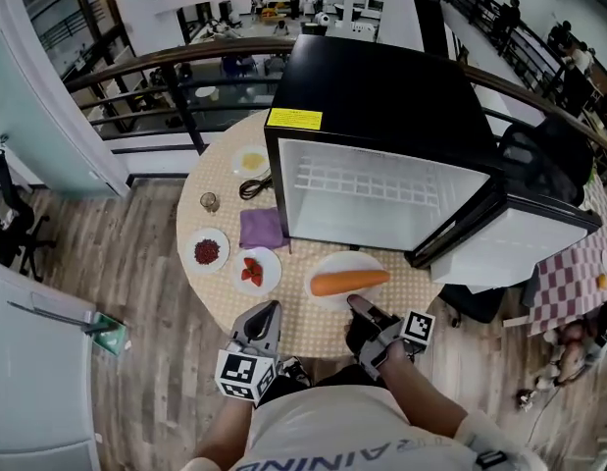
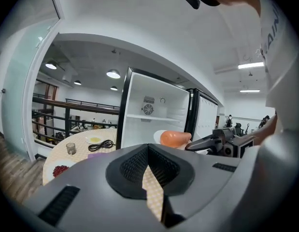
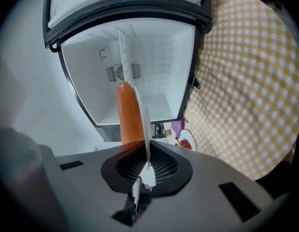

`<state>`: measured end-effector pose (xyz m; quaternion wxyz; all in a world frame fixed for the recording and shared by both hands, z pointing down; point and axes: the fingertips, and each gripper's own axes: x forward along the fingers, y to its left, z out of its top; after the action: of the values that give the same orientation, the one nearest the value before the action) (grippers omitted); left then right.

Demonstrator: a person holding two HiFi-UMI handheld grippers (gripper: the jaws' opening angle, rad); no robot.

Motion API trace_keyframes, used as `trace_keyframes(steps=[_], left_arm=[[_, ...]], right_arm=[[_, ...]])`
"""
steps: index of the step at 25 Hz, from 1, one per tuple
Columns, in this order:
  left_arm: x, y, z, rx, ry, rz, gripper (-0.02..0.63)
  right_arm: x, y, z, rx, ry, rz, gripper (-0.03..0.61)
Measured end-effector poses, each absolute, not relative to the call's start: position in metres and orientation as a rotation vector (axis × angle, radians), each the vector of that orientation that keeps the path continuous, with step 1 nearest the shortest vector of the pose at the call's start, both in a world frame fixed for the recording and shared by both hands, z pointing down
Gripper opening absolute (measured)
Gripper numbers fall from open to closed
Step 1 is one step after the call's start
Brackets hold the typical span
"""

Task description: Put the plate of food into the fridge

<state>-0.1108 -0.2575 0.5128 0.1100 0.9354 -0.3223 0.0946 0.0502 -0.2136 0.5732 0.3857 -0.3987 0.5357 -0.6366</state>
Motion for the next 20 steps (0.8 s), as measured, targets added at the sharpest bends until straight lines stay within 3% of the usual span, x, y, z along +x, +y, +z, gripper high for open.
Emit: trace_keyframes(steps=[20], left_arm=[[-0.07, -0.291, 0.514, 2.817, -0.757, 0.294, 0.008]], right_arm=[[0.091, -0.222, 0.589, -1.143, 1.179, -1.55, 0.035]])
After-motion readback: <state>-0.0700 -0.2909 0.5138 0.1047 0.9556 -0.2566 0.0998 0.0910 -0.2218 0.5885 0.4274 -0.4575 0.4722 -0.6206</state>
